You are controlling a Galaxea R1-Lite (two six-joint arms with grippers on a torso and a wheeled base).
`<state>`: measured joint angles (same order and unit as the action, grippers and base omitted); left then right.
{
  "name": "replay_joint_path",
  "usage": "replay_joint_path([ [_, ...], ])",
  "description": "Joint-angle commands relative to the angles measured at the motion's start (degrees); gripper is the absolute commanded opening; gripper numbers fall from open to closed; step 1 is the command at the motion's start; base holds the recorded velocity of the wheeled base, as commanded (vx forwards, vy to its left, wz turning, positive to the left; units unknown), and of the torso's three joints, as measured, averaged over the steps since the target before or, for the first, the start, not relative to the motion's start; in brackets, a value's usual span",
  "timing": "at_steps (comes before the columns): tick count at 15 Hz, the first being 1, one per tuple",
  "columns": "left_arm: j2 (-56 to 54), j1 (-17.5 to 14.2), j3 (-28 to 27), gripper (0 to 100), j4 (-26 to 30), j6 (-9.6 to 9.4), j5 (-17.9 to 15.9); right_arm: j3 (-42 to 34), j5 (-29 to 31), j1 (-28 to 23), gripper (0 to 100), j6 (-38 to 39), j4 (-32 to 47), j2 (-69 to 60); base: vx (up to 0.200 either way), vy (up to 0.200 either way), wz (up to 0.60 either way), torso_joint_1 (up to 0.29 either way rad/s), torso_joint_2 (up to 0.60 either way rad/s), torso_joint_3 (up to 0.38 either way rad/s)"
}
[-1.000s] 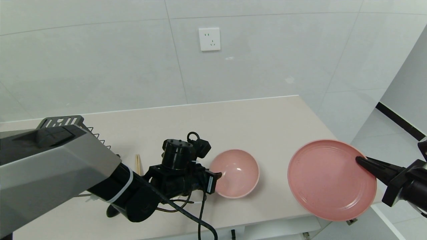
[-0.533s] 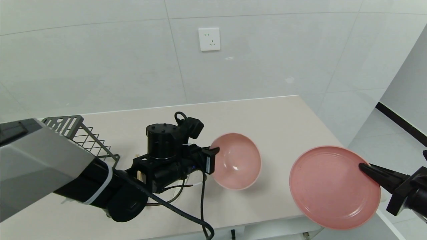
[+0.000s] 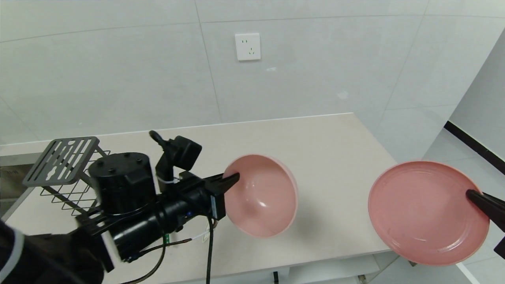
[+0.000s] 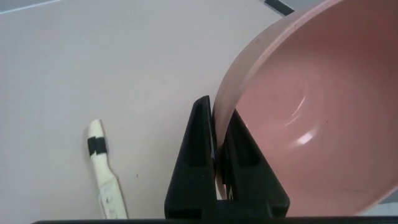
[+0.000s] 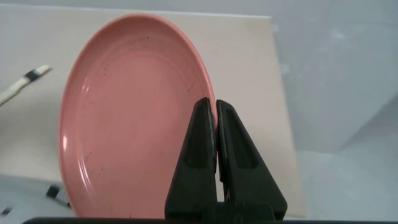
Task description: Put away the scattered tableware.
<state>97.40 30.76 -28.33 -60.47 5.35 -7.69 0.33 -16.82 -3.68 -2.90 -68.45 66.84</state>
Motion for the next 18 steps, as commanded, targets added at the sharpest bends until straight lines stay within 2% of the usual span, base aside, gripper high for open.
replay_joint_path([
  [1, -9.51, -3.07, 6.97, 0, -0.27, 0.19, 0.13, -0.33, 2.67, 0.08, 0, -0.09, 0.07, -3.47, 0.000, 0.000, 0.00, 0.000, 0.00, 0.000],
  [3, -11.36, -3.25, 9.87, 0, -0.27, 0.27, 2.16, -0.33, 3.02, 2.36, 0, -0.26, -0.02, -2.94, 0.000, 0.000, 0.00, 0.000, 0.00, 0.000],
  [4, -12.76, -3.95, 12.07, 0, -0.27, 1.33, 3.30, -0.33, 3.11, 4.56, 0, -0.26, -0.02, -2.51, 0.000, 0.000, 0.00, 0.000, 0.00, 0.000],
  [6, -13.91, -4.57, 13.39, 0, -1.67, 8.10, 2.95, -0.33, 3.11, 5.79, 0, -0.35, -0.02, -2.33, 0.000, 0.000, 0.00, 0.000, 0.00, 0.000],
  [7, -14.08, -4.30, 14.00, 0, -2.20, 9.68, 2.95, -0.33, 3.02, 5.97, 0, -0.35, 0.07, -2.33, 0.000, 0.000, 0.00, 0.000, 0.00, 0.000],
  [8, -13.56, -3.42, 15.94, 0, -4.22, 8.27, 4.09, -0.33, 3.02, 7.20, 0, -0.26, 0.07, -1.80, 0.000, 0.000, 0.00, 0.000, 0.00, 0.000],
  [9, -12.85, -2.81, 17.26, 0, -8.53, 8.27, 4.62, -0.33, 3.02, 9.66, 0, -0.44, -0.10, -1.10, 0.000, 0.000, 0.00, 0.000, 0.00, 0.000],
  [10, -11.36, -2.10, 18.22, 0, -13.89, 8.10, 6.55, -0.33, 3.02, 10.80, 0, -0.44, -0.46, -0.31, 0.000, 0.000, 0.00, 0.000, 0.00, 0.000],
  [11, -9.78, -2.10, 19.63, 0, -18.46, 7.22, 10.50, 0.02, 2.85, 11.50, 0, -0.61, -1.33, 0.48, 0.000, 0.000, 0.00, 0.000, 0.00, 0.000],
  [13, -8.46, -2.02, 22.97, 0, -23.29, 1.86, 10.86, 0.55, 2.85, 13.44, 0, -0.97, -3.09, 2.24, 0.000, 0.000, 0.00, 0.000, 0.00, 0.000],
  [14, -8.02, -1.84, 23.58, 0, -24.35, 0.45, 10.50, 0.46, 2.85, 13.79, 0, -0.97, -3.80, 2.42, 0.000, 0.000, 0.00, 0.000, 0.00, 0.000],
  [15, -4.85, -1.58, 24.11, 0, -29.36, -3.77, 10.42, 0.55, 2.85, 14.93, 0, -2.55, -5.55, 2.94, 0.000, 0.000, 0.00, 0.000, 0.00, 0.000],
  [16, -2.31, -1.58, 23.85, 0, -29.53, -5.35, 10.50, 0.55, 2.85, 15.11, 0, -4.22, -6.08, 3.30, 0.000, 0.000, 0.00, 0.000, 0.00, 0.000],
  [17, -1.87, -1.31, 24.11, 0, -29.53, -6.14, 10.50, 0.37, 2.85, 15.20, 0, -6.15, -6.26, 3.74, 0.000, 0.000, 0.00, 0.000, 0.00, 0.000],
  [18, -1.69, 0.62, 24.29, 0, -29.53, -6.41, 10.50, 0.20, 2.85, 15.20, 0, -6.68, -6.70, 3.82, 0.000, 0.000, 0.00, 0.000, 0.00, 0.000],
])
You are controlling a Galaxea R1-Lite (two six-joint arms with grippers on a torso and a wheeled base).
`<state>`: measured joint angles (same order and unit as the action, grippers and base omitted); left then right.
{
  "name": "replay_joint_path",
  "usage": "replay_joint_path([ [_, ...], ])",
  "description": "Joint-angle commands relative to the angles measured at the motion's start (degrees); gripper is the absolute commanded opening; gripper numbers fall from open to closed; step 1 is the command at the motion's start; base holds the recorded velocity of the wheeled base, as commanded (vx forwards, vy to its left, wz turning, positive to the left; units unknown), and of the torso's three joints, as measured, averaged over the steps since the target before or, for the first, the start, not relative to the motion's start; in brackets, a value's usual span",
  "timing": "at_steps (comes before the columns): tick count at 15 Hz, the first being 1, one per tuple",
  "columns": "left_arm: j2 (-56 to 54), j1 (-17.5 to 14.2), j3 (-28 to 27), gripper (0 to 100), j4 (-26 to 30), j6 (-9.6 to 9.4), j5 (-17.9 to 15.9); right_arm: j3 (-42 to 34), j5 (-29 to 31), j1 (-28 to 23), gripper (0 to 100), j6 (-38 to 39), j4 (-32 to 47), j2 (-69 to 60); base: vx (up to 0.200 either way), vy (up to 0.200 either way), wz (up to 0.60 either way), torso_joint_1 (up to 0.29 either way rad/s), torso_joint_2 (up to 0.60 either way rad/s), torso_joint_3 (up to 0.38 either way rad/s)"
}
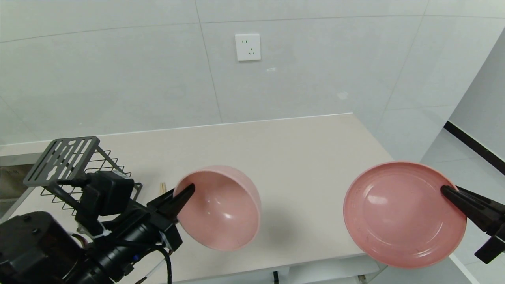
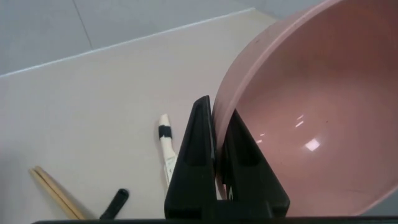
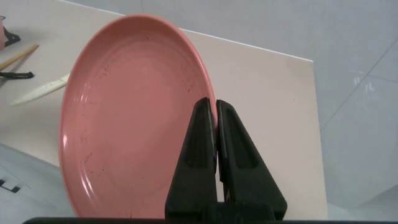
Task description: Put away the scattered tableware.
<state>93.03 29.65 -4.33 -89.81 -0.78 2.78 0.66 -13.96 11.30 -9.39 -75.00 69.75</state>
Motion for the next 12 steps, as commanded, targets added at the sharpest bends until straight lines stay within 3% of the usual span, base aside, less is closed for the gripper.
replay_joint_path([
  [1, 2.07, 4.45, 0.28, 0, -0.19, -0.36, 0.03, -0.22, -0.02, 0.13, 0, -0.19, -0.33, 0.73, 0.000, 0.000, 0.00, 0.000, 0.00, 0.000],
  [3, 2.16, 6.74, 0.72, 0, -0.19, -1.07, 0.03, -0.57, -0.02, 0.13, 0, -0.19, -0.41, 0.47, -0.100, 0.000, 0.00, 0.001, 0.00, 0.001],
  [6, 1.90, 7.18, 0.90, 0, -0.19, -3.09, 0.03, -0.57, -0.02, 0.13, 0, -0.19, -0.94, 0.38, -0.200, 0.000, 0.00, 0.004, 0.00, 0.001],
  [11, -0.74, 7.18, 1.16, 0, -0.19, -3.44, 0.03, -0.57, -0.02, 0.21, 0, -0.19, -0.94, 0.56, -0.200, 0.000, 0.00, 0.006, 0.00, 0.001],
  [12, -1.00, 7.18, 1.16, 0, -0.19, -3.44, 0.03, -0.57, -0.02, 0.21, 0, -0.19, -0.94, 0.65, 0.000, 0.000, 0.00, 0.000, 0.00, 0.000],
])
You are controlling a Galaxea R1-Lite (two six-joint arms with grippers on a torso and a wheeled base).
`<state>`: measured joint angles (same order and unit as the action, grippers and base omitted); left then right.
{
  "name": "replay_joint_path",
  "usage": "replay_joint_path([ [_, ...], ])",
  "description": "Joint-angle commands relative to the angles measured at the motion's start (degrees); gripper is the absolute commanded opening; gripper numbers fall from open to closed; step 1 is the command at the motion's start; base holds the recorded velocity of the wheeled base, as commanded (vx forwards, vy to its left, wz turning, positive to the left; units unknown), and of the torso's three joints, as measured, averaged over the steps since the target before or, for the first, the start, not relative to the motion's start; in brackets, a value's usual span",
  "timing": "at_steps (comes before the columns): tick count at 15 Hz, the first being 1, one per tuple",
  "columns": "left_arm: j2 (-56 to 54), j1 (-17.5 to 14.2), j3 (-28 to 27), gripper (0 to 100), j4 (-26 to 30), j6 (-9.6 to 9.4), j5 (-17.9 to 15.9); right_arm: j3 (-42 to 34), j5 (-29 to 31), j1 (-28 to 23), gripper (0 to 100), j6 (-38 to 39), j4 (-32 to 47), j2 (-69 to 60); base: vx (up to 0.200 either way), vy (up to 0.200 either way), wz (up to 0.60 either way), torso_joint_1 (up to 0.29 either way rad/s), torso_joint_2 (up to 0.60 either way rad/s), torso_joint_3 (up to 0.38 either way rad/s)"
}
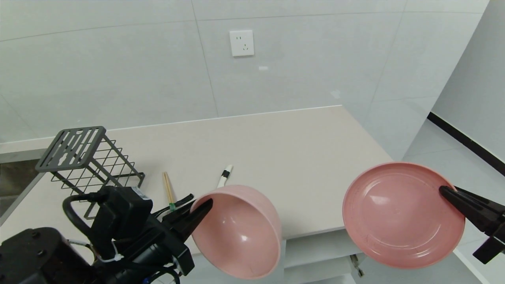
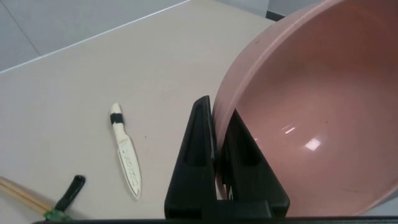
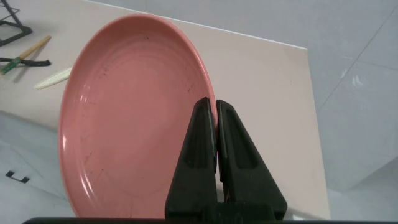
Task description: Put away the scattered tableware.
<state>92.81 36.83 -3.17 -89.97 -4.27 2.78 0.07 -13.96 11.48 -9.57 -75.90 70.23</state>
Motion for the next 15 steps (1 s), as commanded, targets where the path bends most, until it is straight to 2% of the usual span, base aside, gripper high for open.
replay_joint_path([
  [1, -1.49, 0.00, 0.27, 0, -0.03, 0.05, 0.12, 0.01, -0.02, 0.03, 0, -0.01, -0.04, 0.35, 0.000, 0.000, 0.00, 0.000, 0.00, 0.000],
  [5, -2.19, 0.00, 2.20, 0, -0.03, 0.05, 0.12, 0.01, -0.02, 0.03, 0, -0.01, -0.04, 0.52, 0.000, 0.000, 0.00, 0.000, 0.00, 0.000],
  [8, -4.39, 0.00, 2.82, 0, -0.03, 0.05, 0.03, 0.01, -0.02, 0.03, 0, -0.01, -0.04, 0.52, -0.200, -0.200, 0.00, 0.015, 0.01, 0.002],
  [11, -5.44, 0.00, 3.17, 0, -0.03, 0.14, 0.03, 0.01, -0.02, 0.03, 0, -0.01, -0.04, 0.43, 0.000, -0.200, 0.00, 0.009, 0.01, 0.004],
  [15, -5.44, 0.00, 3.17, 0, -0.03, 0.14, 0.03, 0.01, -0.02, 0.03, 0, -0.01, -0.04, 0.43, 0.000, 0.000, 0.00, 0.000, 0.00, 0.000],
])
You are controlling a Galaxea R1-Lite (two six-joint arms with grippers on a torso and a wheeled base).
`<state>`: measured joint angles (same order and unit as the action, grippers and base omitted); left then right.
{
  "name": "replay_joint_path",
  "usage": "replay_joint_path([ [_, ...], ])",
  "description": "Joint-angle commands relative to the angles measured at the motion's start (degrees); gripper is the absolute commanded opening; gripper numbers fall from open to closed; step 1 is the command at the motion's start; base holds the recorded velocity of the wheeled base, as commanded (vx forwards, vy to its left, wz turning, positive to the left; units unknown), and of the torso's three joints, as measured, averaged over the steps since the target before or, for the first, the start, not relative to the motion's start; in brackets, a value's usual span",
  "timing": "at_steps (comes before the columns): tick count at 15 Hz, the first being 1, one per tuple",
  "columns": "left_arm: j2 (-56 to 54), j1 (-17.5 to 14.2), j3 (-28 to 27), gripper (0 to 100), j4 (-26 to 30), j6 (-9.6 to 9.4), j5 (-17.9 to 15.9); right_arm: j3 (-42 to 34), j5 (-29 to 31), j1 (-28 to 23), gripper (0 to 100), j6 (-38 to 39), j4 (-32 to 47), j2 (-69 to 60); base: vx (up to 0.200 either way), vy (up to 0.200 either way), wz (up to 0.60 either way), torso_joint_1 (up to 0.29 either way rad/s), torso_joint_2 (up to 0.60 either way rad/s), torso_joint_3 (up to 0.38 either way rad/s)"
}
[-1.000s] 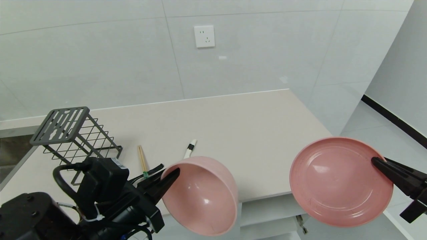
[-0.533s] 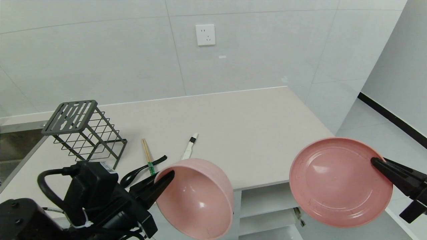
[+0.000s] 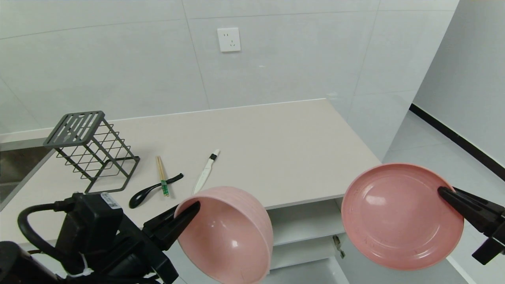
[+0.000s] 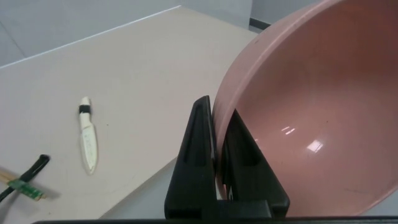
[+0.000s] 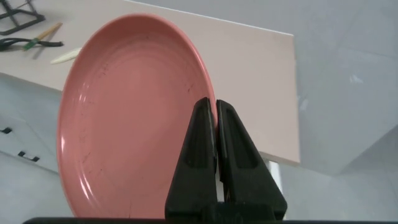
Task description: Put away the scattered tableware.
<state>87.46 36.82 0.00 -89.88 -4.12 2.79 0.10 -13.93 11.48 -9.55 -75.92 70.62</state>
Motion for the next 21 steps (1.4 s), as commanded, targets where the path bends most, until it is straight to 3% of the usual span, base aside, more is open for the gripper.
replay_joint_path([
  [1, -0.09, 0.01, 0.00, 0, -0.12, -0.01, 0.02, -0.01, -0.04, 0.03, 0, -0.03, -0.01, 0.04, 0.000, 0.000, 0.00, 0.000, 0.00, 0.000],
  [10, -0.09, 0.01, 0.00, 0, -0.12, 0.17, 0.02, -0.10, -0.04, 0.03, 0, -0.03, 0.34, 2.07, 0.000, 0.000, 0.00, 0.000, 0.00, 0.000],
  [21, 4.13, 0.10, 0.00, 0, -0.12, -0.01, -0.07, -0.01, -0.04, 2.49, 0, -0.12, -4.15, 10.33, 0.000, 0.000, 0.00, -0.114, 0.23, 0.114],
])
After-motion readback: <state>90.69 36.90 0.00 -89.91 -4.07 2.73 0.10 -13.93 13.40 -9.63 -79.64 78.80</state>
